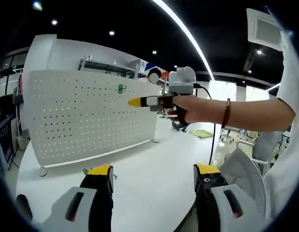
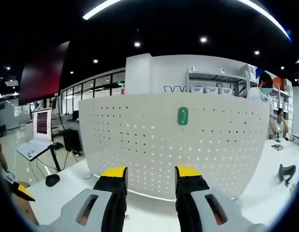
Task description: Insert the hook assembly into the mounting plate slot until the hook locks in place.
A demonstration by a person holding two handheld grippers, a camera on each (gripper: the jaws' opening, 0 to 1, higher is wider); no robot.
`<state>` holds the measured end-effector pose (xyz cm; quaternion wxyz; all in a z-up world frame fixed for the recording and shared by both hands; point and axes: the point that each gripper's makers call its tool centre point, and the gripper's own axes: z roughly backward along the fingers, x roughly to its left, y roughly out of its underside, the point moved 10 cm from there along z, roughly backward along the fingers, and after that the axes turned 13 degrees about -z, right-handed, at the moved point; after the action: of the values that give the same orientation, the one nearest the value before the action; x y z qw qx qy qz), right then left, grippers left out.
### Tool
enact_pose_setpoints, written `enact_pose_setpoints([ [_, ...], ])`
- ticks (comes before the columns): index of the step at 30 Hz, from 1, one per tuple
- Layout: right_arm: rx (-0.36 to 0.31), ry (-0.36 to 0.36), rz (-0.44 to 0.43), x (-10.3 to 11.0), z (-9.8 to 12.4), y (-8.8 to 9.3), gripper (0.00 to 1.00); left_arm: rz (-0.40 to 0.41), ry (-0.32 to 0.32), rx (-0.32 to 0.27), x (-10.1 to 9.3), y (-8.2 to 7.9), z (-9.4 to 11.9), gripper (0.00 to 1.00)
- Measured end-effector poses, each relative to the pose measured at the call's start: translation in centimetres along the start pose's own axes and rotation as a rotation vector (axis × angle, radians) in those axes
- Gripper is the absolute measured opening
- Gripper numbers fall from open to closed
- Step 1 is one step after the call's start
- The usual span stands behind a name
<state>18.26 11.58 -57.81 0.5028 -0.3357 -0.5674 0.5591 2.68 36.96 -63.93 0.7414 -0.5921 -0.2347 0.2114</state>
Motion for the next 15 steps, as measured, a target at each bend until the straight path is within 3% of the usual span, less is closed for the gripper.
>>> enact_pose_setpoints([
  [8, 0.008, -0.014, -0.002, -0.2, 1.1, 0.5, 0.39, 0.011, -0.028, 0.01, 0.3, 0.2, 0.3, 0.68],
  [13, 0.028, -0.08, 0.0, -0.3, 0.9, 1.0, 0.4, 0.023, -0.081, 0.037, 0.5, 0.4, -0.6, 0.67],
  [15, 0.02, -0.094, 0.003, -0.5, 0.8, 1.3, 0.39, 0.039, -0.1, 0.021, 0.6, 0.4, -1.1, 0.65],
])
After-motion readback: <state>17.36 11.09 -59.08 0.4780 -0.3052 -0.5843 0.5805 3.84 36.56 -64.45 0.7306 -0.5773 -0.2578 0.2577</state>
